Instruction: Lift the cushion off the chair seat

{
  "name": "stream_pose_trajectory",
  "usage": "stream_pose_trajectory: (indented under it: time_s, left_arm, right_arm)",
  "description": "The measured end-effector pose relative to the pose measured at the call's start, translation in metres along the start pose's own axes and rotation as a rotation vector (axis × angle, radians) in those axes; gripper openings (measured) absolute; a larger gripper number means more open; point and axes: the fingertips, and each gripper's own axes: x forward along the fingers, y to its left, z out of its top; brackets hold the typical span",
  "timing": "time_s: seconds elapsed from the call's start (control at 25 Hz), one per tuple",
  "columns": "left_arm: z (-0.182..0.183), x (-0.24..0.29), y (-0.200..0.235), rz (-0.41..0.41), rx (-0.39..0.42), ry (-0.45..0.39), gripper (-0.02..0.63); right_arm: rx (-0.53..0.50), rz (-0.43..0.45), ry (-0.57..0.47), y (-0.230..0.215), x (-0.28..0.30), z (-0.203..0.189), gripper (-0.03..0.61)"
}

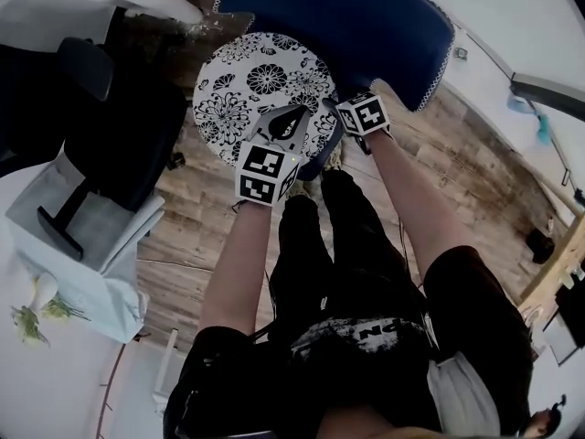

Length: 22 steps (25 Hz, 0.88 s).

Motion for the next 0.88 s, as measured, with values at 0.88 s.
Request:
stream_pose_trajectory:
  time_s: [0.88]
  left_arm:
    - [-0.020,-0.006,0.019,0.017,-0.029,0.032,0.012]
  right_arm:
    - [-0.096,-0.047,-0.006,0.005,0.016,0.005,0.037]
